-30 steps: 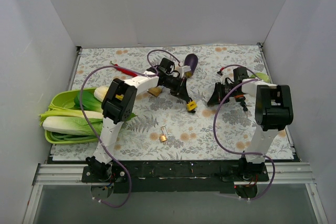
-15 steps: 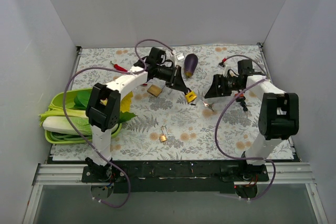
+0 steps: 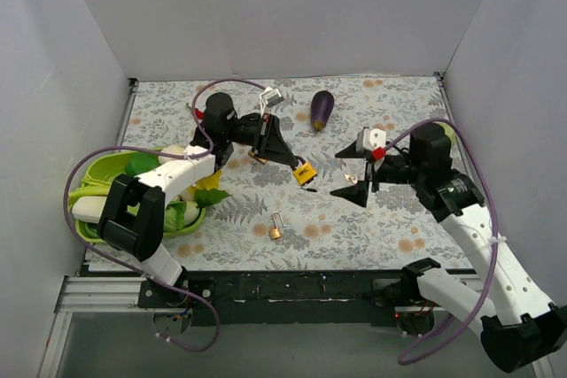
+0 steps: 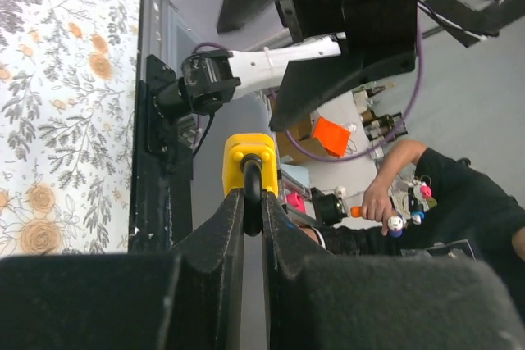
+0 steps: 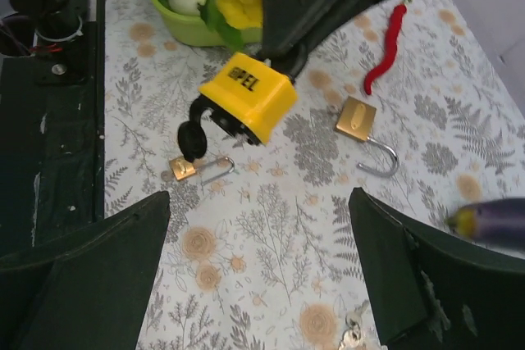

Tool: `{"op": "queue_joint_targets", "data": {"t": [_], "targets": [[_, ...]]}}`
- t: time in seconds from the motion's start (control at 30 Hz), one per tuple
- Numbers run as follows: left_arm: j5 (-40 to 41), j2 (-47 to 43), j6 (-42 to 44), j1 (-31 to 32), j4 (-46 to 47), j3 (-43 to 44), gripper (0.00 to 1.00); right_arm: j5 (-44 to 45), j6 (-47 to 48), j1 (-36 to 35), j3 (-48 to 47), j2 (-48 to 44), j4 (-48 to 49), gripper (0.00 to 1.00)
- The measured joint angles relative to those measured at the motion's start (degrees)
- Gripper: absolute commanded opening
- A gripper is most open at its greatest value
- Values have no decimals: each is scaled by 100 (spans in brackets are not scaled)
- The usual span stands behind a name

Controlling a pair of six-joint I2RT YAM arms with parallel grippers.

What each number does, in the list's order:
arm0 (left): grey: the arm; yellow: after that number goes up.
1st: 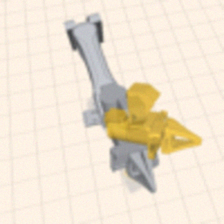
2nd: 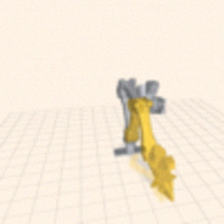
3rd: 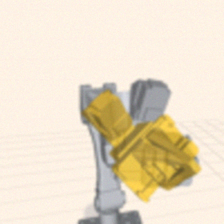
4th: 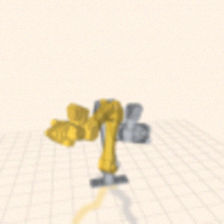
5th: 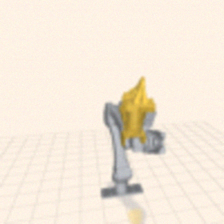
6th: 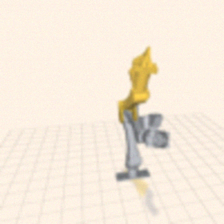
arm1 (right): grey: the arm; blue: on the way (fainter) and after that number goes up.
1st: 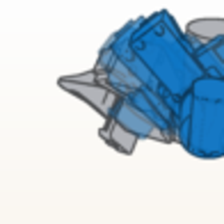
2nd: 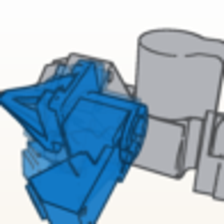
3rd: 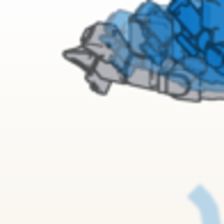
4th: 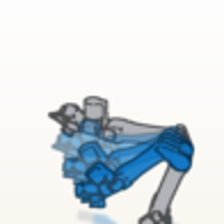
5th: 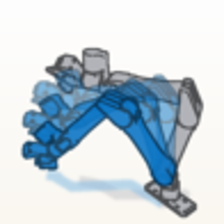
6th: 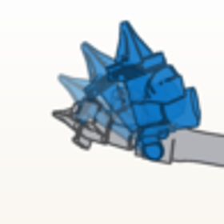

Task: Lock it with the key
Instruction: Adjust the lock.

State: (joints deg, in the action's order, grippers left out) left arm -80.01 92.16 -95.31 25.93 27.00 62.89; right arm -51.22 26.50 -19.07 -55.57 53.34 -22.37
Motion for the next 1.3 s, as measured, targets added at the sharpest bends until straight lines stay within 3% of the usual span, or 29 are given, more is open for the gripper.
{"op": "queue_joint_targets", "data": {"t": [0.13,0.27,0.37,0.53,1.07,1.3], "targets": [[-216,33,-1073,4,1690,-282,0,348,214,-872,162,-280,173,98],[-302,203,-1526,4,3506,-361,0,782,243,-1311,278,-195,367,98],[-297,575,-1694,7,4238,-352,0,1040,236,-1537,345,-188,487,98],[-293,973,-1814,4,4474,-354,0,1469,232,-1864,463,-245,815,98],[-188,962,-1891,2,4660,-481,0,2236,1016,-2546,1421,-907,1443,98],[-181,951,-1895,2,4662,-555,0,2566,1561,-2640,1816,-1078,1759,91]]}}
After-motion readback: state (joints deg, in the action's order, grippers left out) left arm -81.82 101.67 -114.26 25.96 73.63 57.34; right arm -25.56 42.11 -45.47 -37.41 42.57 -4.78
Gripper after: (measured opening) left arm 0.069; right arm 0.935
